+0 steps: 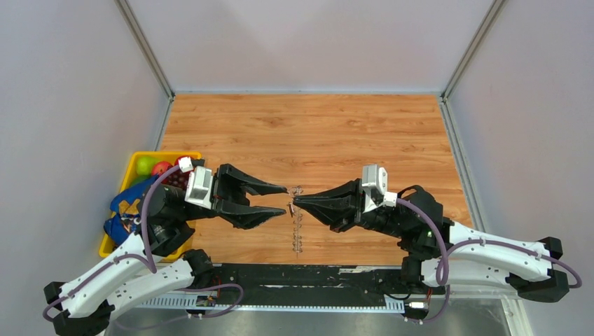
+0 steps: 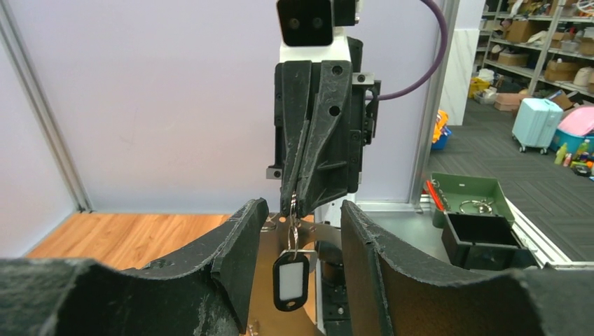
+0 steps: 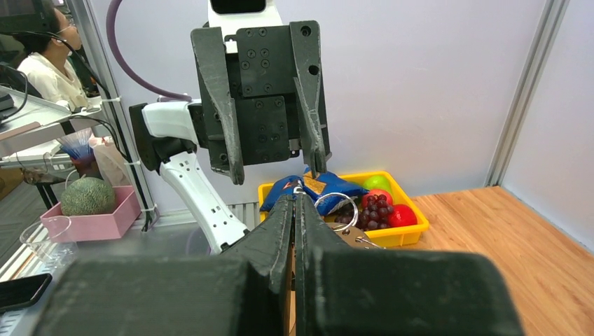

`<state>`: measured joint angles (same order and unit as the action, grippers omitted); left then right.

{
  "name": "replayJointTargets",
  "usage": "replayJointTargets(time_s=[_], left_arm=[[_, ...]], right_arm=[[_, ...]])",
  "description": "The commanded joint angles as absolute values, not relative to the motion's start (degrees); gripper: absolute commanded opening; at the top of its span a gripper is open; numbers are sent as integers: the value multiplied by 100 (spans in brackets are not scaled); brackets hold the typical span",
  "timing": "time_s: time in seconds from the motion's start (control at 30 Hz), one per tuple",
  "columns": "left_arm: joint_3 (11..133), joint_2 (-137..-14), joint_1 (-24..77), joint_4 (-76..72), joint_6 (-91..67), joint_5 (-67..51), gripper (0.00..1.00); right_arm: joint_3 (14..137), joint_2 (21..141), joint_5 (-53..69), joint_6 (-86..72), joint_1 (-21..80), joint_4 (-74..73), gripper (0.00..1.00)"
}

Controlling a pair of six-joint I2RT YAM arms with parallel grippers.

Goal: Put the keys on the keyring

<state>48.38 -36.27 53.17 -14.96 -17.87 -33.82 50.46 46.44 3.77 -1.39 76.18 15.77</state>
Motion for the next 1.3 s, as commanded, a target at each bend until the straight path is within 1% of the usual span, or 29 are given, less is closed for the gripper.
replayJointTargets(time_s=[0.0, 0.3, 0.6, 1.13, 1.27], left_arm=[[4830, -3677, 5326, -1886, -1985, -3558, 53], [4671, -3705, 5326, -2072, -2193, -3638, 51], [4491, -3686, 5332, -1948, -2154, -3480, 50], [4447, -3712, 5327, -1985, -2203, -3465, 45], [4447, -3749, 5327, -2007, -2214, -3495, 40]], right_arm=[[5139, 4679, 470, -92, 7594, 2095, 0], [5185, 4755, 432, -76, 7594, 2150, 0], [5204, 4774, 508, -81, 7593, 2236, 0], [5243, 4884, 543, -52, 7598, 2303, 0], [5242, 4880, 552, -57, 7595, 2320, 0]])
